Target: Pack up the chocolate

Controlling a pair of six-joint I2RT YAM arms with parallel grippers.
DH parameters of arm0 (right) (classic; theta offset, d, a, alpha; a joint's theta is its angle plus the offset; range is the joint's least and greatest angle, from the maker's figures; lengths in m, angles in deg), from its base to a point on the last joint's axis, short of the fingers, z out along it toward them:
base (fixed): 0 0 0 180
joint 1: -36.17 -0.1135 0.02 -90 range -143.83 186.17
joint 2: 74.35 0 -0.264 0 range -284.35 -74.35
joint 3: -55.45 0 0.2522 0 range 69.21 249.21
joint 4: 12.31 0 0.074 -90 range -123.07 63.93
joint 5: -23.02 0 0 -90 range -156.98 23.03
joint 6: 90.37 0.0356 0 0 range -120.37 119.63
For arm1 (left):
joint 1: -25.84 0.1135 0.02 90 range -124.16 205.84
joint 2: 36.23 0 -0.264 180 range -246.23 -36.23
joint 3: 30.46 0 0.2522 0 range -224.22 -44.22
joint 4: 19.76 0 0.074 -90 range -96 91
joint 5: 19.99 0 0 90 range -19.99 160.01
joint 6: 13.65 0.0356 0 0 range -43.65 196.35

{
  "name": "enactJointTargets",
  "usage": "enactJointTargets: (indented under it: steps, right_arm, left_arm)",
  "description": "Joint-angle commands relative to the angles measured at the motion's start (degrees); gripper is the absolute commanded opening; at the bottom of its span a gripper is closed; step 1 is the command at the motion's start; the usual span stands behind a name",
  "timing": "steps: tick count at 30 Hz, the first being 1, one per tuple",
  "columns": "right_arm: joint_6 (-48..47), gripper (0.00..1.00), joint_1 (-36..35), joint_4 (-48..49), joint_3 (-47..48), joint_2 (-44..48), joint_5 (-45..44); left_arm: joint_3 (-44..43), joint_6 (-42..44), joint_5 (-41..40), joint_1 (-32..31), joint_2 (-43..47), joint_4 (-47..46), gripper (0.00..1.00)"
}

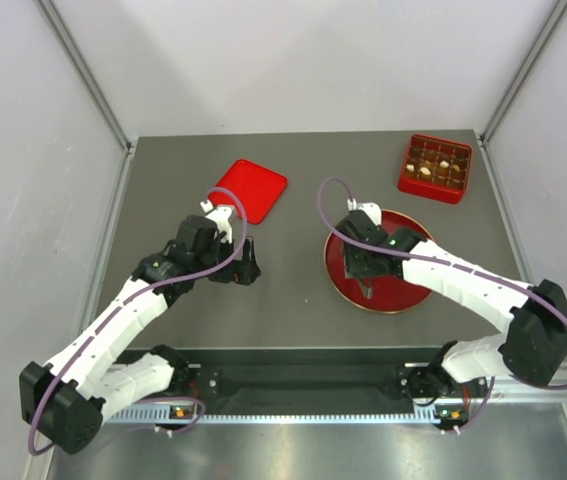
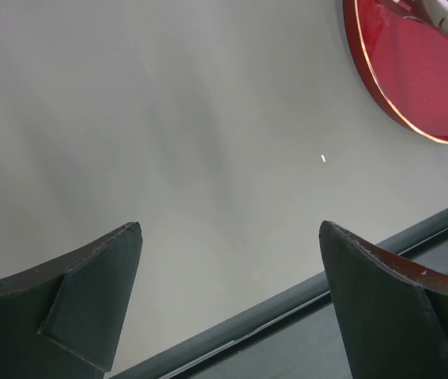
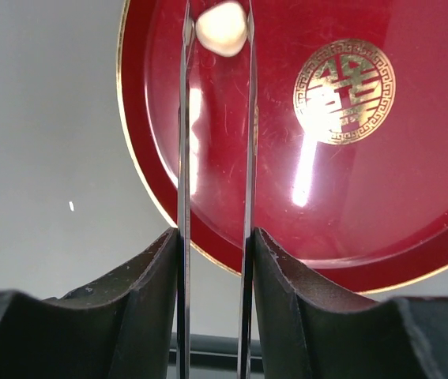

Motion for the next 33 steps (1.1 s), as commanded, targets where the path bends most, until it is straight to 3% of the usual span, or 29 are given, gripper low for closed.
enactJointTargets:
  steps: [1,14,22,33]
  right_arm:
    - [-0.84,0.39,-0.18,-1.99,3.79,2.46,-2.24]
    - [-3.91,0.38,7.63,-5.25,7.56,5.09,-1.46]
    - [-9.70,0.38,21.51,-5.43,13.10,5.71,0.48]
    - [-14.64,0.36,38.47,-0.68,27.25,-6.85,-0.23]
  left_arm:
    - [-0.13,-0.05,-0.04,-0.21,0.64,-0.51,0.99]
    - [-0.13,-0.05,0.04,-0.21,0.72,-0.60,0.99]
    - [-0.13,0.03,0.39,-0.21,0.55,-0.60,0.99]
    - [-0.04,0.04,0.48,-0.21,0.29,-0.69,0.99]
